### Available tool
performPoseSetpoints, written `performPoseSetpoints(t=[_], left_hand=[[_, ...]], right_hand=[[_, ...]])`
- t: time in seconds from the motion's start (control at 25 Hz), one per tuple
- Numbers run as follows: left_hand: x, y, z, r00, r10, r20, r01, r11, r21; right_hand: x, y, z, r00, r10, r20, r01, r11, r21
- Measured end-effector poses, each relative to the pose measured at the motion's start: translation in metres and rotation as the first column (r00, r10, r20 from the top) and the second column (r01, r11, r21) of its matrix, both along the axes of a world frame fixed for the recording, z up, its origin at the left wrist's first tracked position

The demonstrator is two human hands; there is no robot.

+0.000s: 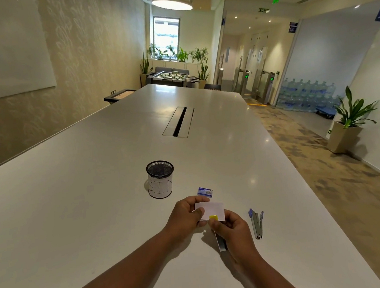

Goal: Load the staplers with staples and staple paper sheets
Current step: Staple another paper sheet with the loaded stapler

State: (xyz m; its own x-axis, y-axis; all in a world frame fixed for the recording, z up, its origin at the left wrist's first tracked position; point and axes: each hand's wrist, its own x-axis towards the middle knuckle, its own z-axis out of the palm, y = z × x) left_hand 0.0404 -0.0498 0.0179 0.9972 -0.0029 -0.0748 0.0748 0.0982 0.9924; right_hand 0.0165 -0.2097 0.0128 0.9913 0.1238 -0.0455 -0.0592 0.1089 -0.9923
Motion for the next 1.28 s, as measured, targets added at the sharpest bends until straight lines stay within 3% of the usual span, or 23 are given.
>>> performPoseSetpoints(t=[0.36, 0.6, 0.96, 1.28], left_hand=[[-0.003, 0.003, 0.026, 1.0, 0.005, 0.021, -0.008, 0.991, 0.135], [-0.006, -0.003, 0.029, 1.0, 0.01, 0.002, -0.01, 0.993, 0.119], [-0.006, -0.001, 0.028, 0.999, 0.004, -0.035, 0.0, 0.994, 0.113], [-0.011, -0.006, 0.033, 1.0, -0.001, -0.019, 0.004, 0.991, 0.134]], right_hand=[[0.008, 0.002, 0.013, 0.998, 0.018, -0.061, -0.011, 0.994, 0.112], [0.01, 0.003, 0.011, 0.994, -0.01, -0.108, 0.029, 0.985, 0.173], [0.011, -0.001, 0.013, 0.984, 0.027, -0.174, 0.003, 0.986, 0.167], [0.009, 0.002, 0.015, 0.988, -0.06, -0.142, 0.076, 0.991, 0.108]])
